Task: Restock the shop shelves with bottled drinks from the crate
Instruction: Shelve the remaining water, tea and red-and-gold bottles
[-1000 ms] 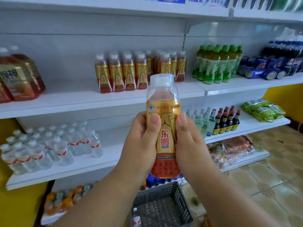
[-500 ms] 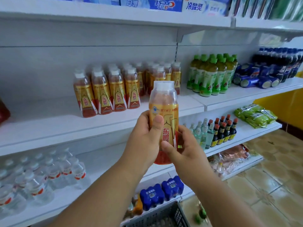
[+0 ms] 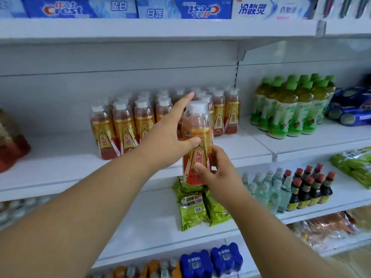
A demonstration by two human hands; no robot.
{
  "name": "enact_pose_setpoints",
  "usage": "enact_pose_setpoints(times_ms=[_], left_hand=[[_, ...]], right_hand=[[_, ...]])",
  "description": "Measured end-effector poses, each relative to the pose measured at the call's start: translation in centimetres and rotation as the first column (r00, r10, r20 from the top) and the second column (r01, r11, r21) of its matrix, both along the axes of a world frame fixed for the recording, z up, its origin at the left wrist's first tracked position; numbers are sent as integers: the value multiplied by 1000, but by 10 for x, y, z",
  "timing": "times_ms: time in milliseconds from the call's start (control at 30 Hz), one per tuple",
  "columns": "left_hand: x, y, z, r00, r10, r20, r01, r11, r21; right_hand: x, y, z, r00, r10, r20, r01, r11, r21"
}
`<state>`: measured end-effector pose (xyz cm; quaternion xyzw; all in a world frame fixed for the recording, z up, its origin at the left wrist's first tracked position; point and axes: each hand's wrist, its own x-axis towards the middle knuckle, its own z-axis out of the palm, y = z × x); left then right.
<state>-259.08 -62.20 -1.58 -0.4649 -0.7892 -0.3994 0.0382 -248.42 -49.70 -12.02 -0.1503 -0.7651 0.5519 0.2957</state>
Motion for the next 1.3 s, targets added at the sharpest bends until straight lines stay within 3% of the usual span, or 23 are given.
enact_pose_setpoints(times_ms=[100,300,567,1000,1200,1300], left_hand=[[-13,16,2,1000,21,-7,-21,999,-47],[-46,49,8,984,86,-156,-110,982,-155],[-88,73,10,826,-37,-562,-133,957,-258],[-135,94,7,695,-106,-711,-212,915,-344],[-141,95,13,603,-120,-788,-278,894,-350],[-140,98,20,630,-153,-761,-242,893,-380]], right_hand=[[-14,19,-6,1000,23,10,-23,1000,-16],[-48,45,-6,999,19,28,-19,1000,16],[-97,61,-16,990,-98,103,95,995,38],[-129,72,-17,974,-138,181,128,989,68],[-139,59,-22,923,-336,186,289,927,239],[-136,50,-24,879,-459,127,422,875,238]])
